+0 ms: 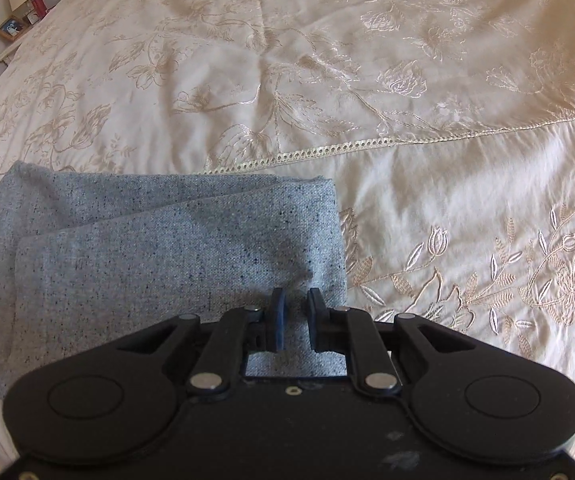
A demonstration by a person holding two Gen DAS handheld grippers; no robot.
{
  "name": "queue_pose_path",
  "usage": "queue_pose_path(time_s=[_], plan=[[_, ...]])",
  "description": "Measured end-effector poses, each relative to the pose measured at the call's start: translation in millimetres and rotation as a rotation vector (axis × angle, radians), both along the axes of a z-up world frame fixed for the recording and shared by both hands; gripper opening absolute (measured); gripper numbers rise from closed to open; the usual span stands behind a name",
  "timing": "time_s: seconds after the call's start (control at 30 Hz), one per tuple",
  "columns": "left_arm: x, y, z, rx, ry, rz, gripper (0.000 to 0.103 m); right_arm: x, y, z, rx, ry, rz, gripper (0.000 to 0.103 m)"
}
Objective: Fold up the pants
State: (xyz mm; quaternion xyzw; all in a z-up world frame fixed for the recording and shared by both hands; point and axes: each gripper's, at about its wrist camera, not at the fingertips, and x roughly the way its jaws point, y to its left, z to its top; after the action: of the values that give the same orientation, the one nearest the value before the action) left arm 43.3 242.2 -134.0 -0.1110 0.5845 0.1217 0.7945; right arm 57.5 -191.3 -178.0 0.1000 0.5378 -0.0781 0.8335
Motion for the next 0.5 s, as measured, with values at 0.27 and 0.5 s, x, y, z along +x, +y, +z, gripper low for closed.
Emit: queue_pose_path(time_s=[0.27,0.5], plan=[[31.3,65.3,-2.7,-0.036,-0.036,-0.054,0.039,-29.7,76.2,40.8,0.029,-0.065,-0.033,0.015],[49.2,110.6,-11.3,-0.093,-0.054,-0.141,0.050,-34.3,162.0,54.4,0.069,-0.078,-0.016,0.015]])
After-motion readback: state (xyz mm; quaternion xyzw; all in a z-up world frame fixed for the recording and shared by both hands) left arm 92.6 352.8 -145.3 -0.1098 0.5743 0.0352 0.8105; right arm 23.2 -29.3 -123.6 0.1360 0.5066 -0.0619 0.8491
